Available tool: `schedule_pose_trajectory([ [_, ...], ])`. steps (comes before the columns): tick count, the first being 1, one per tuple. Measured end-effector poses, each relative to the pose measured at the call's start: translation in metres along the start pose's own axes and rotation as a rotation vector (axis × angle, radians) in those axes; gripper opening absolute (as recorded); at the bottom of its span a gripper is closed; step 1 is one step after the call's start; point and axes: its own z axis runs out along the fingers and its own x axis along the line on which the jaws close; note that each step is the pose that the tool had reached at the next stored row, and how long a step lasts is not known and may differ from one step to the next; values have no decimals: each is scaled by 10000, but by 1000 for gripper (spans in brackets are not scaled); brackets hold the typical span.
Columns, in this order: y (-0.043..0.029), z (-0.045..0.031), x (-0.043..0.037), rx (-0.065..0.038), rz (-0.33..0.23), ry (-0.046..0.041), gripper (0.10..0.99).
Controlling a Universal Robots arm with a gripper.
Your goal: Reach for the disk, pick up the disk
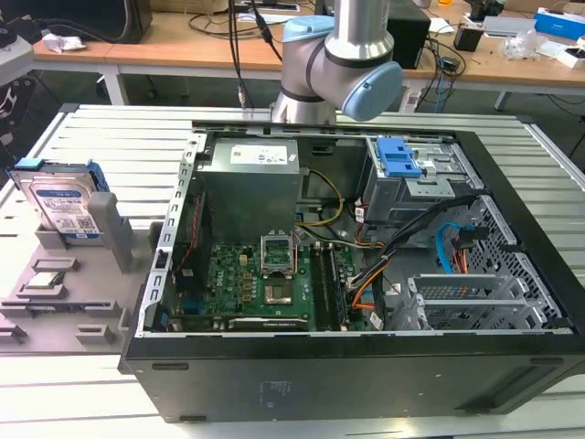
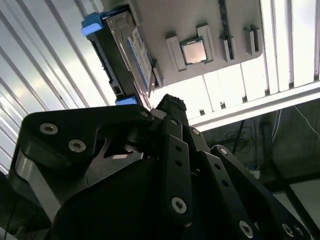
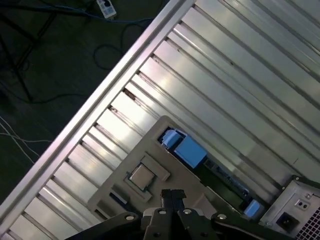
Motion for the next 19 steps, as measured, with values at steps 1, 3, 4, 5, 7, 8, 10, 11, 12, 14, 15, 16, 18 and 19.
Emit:
schedule_pose_trajectory([
  [1,0,0,0,1,-209,9,106],
  [3,0,0,0,0,-451,18,106],
  [4,0,0,0,0,-568,22,106],
  [5,0,0,0,1,-689,26,106],
  [7,0,0,0,1,-1385,54,106],
  [8,0,0,0,1,-1560,60,106],
  [10,0,0,0,1,-1837,70,106],
  [11,0,0,0,1,-1974,76,106],
  [12,0,0,0,1,-2122,81,106],
  [14,0,0,0,1,-2414,92,106],
  [15,0,0,0,1,-2554,98,106],
  [16,0,0,0,1,-2851,110,106],
  [18,0,0,0,2,-3527,135,106],
  [19,0,0,0,2,-3775,144,106],
])
